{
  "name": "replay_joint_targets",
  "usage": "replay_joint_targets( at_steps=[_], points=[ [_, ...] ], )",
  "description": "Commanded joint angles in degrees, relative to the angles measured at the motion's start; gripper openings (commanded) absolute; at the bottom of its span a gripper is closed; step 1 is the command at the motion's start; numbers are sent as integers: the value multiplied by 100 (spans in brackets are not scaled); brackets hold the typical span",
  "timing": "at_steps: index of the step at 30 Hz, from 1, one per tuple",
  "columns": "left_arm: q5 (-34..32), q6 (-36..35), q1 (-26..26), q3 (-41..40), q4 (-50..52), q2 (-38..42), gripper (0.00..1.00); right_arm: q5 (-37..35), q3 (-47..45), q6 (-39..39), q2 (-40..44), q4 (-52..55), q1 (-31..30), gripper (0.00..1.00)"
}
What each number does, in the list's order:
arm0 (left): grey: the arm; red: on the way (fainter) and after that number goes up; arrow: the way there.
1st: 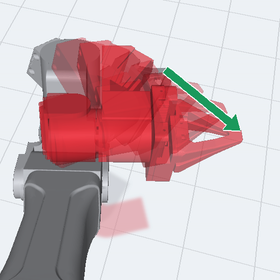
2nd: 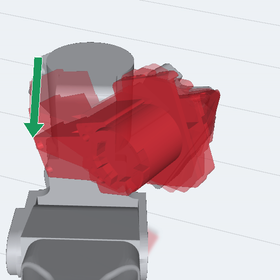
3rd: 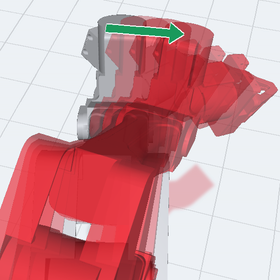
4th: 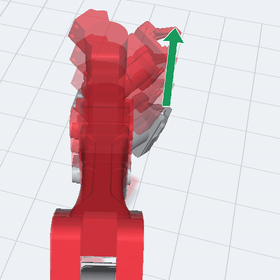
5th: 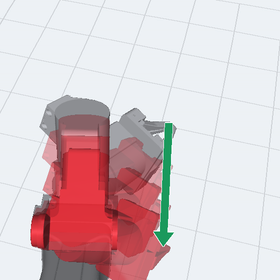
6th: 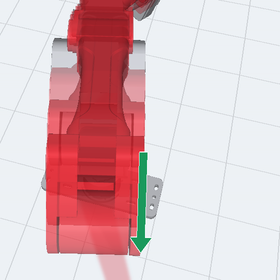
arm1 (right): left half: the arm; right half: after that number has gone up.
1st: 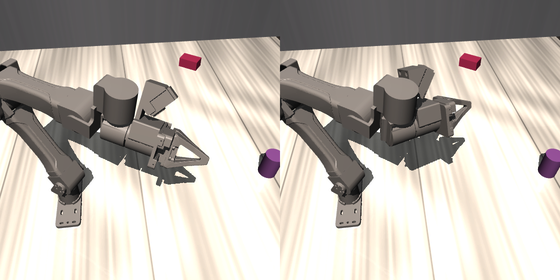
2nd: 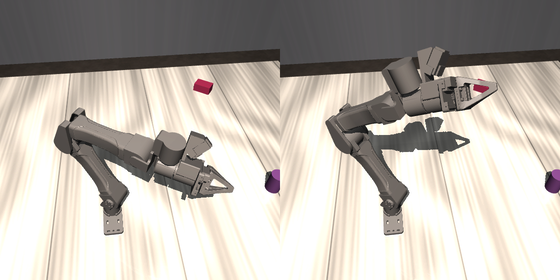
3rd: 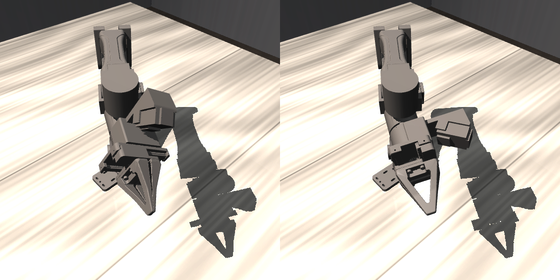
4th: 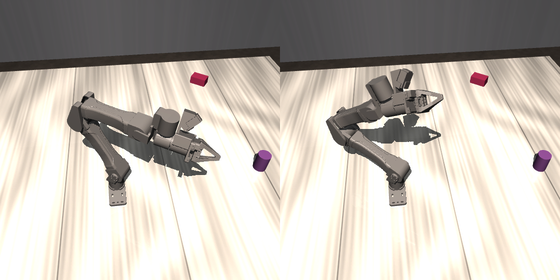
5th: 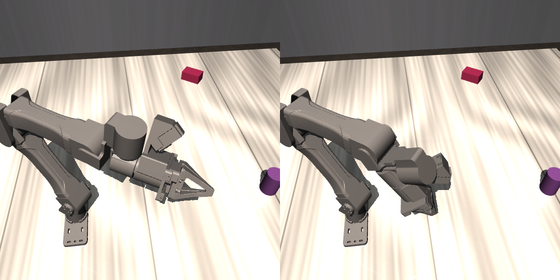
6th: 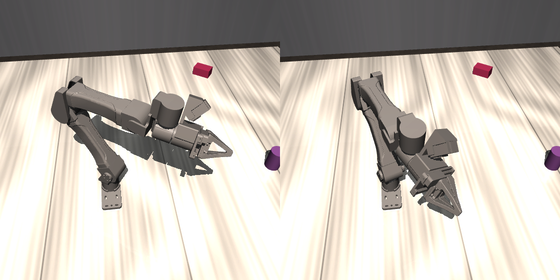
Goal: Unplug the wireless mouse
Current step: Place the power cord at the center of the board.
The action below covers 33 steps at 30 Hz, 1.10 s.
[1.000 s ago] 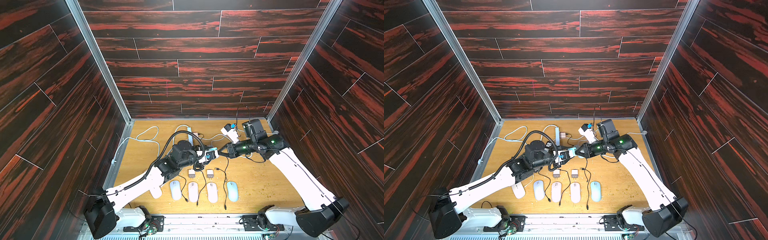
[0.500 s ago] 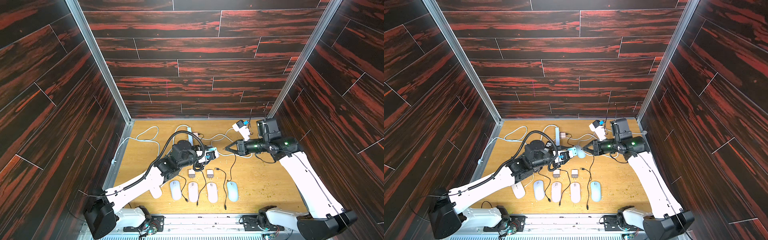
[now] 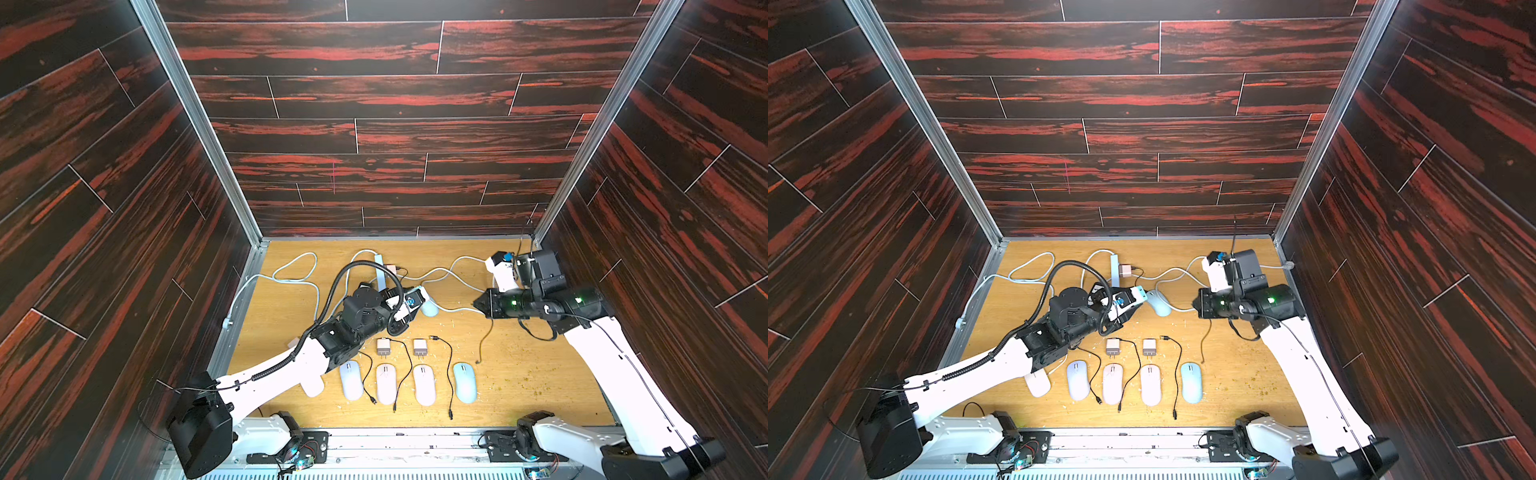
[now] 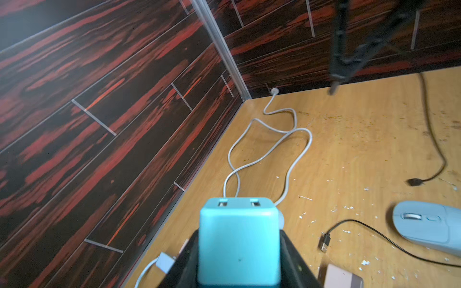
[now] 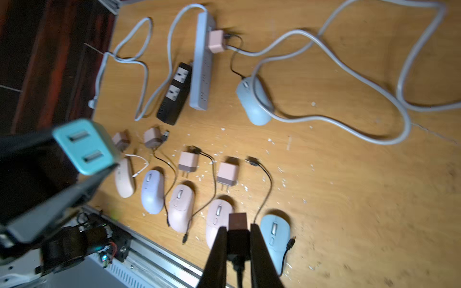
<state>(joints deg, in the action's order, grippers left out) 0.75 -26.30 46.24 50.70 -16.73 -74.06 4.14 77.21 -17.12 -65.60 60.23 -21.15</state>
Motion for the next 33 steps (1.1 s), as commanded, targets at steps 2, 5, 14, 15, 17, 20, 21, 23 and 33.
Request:
replay_joint_targets(
  at_steps=[2,5,14,15,17,20,21,23,33],
  points=[
    [-1499,1674,0,258,-521,-288,0,-1111,-245,-700,322,870,-169,0],
    [-2071,2239,-2,378,-487,-440,0,-897,-406,-1172,581,1155,-315,0],
    [-2625,2991,-3,539,-258,-598,0,-776,-1698,-2002,890,485,-663,0],
    [-2704,3113,-5,596,-109,-613,0,-795,-1974,-2017,781,142,-656,0],
    [-2773,3385,-2,712,241,-620,0,-992,-2404,-2014,546,-525,-649,0],
    [-2613,3592,-3,771,646,-510,0,-1698,-2750,-1915,236,-1276,-632,0],
    [-2563,3650,-1,737,713,-443,0,-1959,-2812,-1859,155,-1487,-620,0],
    [-2459,3728,-2,602,720,-297,0,-2333,-2905,-1692,4,-1854,-593,0],
    [-2135,3835,-18,190,824,111,0,-3333,-3129,-854,-638,-2698,-427,0]
  ],
)
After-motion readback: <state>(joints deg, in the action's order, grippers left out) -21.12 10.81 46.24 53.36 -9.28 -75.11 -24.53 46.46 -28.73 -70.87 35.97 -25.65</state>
